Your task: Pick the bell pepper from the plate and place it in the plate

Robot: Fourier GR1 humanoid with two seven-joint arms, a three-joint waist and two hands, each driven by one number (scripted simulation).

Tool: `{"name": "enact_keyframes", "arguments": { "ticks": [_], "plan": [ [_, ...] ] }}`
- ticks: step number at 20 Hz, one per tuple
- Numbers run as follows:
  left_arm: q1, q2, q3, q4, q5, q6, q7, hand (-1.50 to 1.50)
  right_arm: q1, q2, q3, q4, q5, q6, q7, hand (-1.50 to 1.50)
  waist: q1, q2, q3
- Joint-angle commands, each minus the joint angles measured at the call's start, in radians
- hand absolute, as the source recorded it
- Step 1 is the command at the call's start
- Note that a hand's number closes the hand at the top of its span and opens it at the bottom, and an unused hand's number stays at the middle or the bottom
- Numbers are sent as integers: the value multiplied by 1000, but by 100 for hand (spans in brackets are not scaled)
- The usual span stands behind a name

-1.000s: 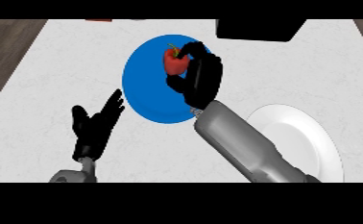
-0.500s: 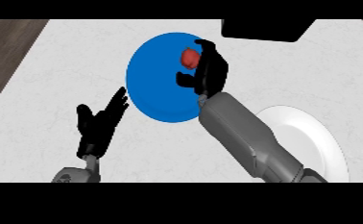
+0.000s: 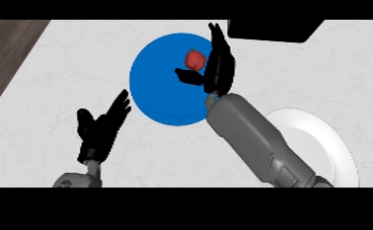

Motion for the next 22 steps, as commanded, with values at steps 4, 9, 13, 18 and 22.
{"name": "enact_keyframes", "arguments": {
  "ticks": [4, 9, 13, 18, 22],
  "plan": [
    [24, 18, 33, 39, 13, -7, 0, 0, 80, 1, -131, -77, -258, -14, -324, -150, -38, -11, -3],
    [53, 15, 21, -34, 9, 6, 46, 0, 195, 1, -189, -144, -452, 216, -543, -150, -62, -25, -4],
    [43, 7, 45, -56, 2, 53, 88, 0, 294, -29, -217, -185, -479, 400, -641, -150, -87, -34, -6],
    [102, 18, 63, 4, 15, -4, -14, 0, 489, -77, -111, -355, -429, 485, -616, -150, -100, -38, -7],
    [181, -8, 12, -92, -19, 19, 11, 0, 559, -93, -75, -400, -349, 461, -579, -150, -93, -38, -7]
  ]
}}
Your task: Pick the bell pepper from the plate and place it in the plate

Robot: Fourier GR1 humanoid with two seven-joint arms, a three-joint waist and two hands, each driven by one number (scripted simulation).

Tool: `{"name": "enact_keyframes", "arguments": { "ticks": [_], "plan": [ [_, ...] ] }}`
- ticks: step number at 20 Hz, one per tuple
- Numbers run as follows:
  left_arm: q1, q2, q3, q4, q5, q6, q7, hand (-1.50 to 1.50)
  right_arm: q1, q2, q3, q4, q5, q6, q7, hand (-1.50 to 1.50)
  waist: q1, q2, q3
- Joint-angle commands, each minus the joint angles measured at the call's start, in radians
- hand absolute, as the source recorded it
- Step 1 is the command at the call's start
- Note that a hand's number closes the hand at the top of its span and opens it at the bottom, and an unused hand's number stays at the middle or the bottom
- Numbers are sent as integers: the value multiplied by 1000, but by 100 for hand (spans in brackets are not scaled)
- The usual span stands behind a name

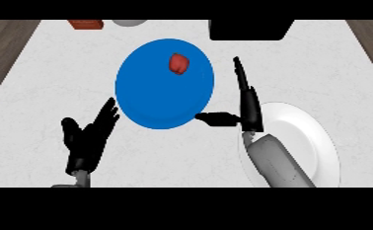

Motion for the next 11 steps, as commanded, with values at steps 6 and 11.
{"name": "enact_keyframes", "arguments": {
  "ticks": [6, 11],
  "plan": [
    [-39, 10, 33, 80, 0, -34, -4, 0, 261, -74, 88, -250, 143, 21, 91, -150, -7, 2, -4],
    [36, -5, 22, -10, -20, -28, 8, 0, 303, -28, 65, -320, 234, 34, 143, -150, 0, 3, -3]
  ]
}}
